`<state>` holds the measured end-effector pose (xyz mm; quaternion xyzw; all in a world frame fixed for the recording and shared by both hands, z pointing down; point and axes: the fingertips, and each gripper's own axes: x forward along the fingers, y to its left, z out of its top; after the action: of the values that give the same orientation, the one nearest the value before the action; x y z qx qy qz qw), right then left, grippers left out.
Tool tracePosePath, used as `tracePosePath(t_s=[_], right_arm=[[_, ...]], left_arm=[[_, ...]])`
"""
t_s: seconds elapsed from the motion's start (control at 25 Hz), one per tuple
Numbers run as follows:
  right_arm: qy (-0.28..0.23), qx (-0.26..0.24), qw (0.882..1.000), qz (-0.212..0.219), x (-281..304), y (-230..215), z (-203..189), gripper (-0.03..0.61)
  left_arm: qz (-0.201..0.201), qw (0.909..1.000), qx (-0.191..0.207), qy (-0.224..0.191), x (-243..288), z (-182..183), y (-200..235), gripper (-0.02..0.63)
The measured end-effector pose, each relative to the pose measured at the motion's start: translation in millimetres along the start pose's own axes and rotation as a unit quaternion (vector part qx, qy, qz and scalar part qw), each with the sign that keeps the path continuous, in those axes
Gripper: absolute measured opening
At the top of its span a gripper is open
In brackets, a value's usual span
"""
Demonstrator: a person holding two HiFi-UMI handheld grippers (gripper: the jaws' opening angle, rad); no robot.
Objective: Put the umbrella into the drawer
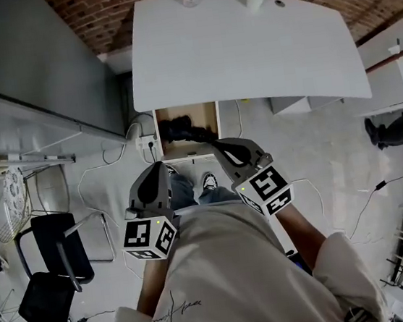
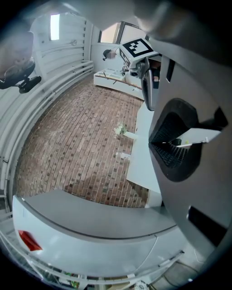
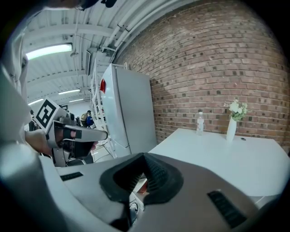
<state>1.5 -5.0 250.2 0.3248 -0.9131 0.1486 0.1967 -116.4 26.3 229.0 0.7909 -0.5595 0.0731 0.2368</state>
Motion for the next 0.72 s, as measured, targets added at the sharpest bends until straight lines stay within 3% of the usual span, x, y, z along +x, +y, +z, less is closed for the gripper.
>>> tracePosePath(t_s=[0.36,0.72], right_arm=[[-0.042,-0.008,0.999,0.002,-15.9,22.1,27.3,0.017],[-0.056,-0.02,0.998,-0.014,-34.3,13.6,29.4,0.015]], left_arm=[[0.002,0.9991,0.008,-0.041,-19.8,25.9,-0.8,0.015],[0.002,0.9984,0.021,-0.053,-22.3,30.1,-12.1,0.015]])
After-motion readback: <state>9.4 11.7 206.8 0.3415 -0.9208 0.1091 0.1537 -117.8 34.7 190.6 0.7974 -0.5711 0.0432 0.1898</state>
